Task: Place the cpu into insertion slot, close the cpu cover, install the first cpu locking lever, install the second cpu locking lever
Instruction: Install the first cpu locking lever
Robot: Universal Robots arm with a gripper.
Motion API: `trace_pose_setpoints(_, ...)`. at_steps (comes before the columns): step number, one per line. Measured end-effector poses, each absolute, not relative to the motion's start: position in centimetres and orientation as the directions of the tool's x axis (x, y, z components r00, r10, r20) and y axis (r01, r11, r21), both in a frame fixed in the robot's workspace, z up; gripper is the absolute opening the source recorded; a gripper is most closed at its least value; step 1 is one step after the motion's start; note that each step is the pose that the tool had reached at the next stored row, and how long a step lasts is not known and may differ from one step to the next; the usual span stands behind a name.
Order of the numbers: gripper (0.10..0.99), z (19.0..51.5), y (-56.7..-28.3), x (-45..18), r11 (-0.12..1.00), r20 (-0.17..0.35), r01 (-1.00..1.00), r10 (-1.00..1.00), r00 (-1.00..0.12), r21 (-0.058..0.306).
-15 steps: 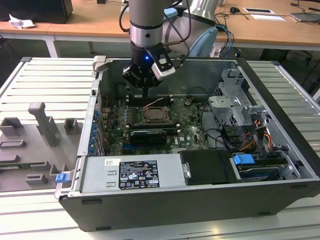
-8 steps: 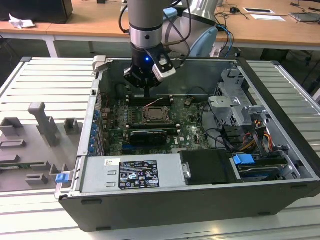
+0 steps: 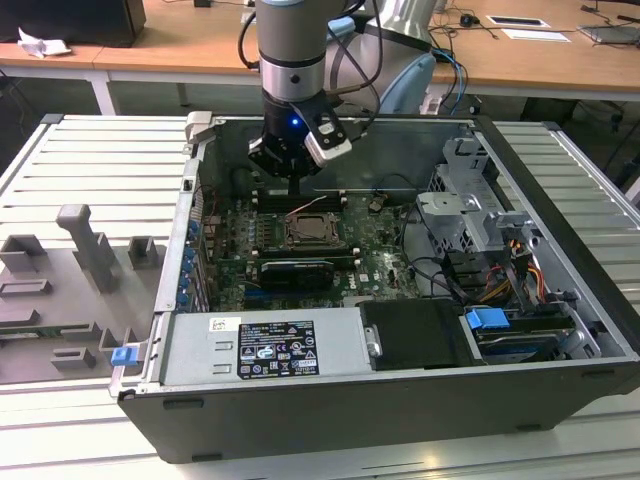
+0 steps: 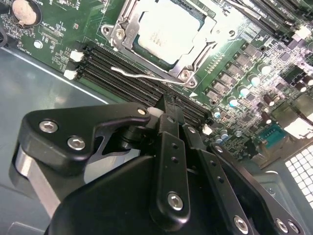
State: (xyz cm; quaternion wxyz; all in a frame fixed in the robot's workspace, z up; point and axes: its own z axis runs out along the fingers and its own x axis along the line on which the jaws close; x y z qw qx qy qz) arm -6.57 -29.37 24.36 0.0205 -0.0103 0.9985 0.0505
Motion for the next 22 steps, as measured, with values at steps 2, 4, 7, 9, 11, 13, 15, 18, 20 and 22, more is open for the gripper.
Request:
trace_pose_setpoints(2,0.106,24.32,-29.37,-6.57,0.995,-0.042,-0.023,-0.018,-0.999,0.101)
trace_pose_setpoints(4,0.106,24.29,-29.37,-6.57,0.995,-0.042,-0.023,-0.018,-0.999,0.101)
trace_pose_setpoints(7,0.106,24.22,-29.37,-6.57,0.995,-0.042,-0.023,-0.018,-0.999,0.101)
trace_pose_setpoints(9,0.106,24.17,-29.37,-6.57,0.995,-0.042,-0.023,-0.018,-0.999,0.101)
trace_pose_setpoints(11,0.106,24.14,-29.37,-6.57,0.995,-0.042,-0.023,-0.018,-0.999,0.101)
trace_pose_setpoints(13,0.106,24.13,-29.37,-6.57,0.995,-0.042,-0.023,-0.018,-0.999,0.101)
trace_pose_setpoints(15,0.106,24.10,-29.37,-6.56,0.995,-0.042,-0.023,-0.018,-0.999,0.101)
trace_pose_setpoints(18,0.106,24.07,-29.37,-6.55,0.995,-0.042,-0.023,-0.018,-0.999,0.101)
trace_pose_setpoints(20,0.106,24.04,-29.37,-6.51,0.995,-0.042,-0.023,-0.019,-0.999,0.101)
trace_pose_setpoints(22,0.106,23.97,-29.37,-6.38,0.995,-0.042,-0.023,-0.018,-0.999,0.101)
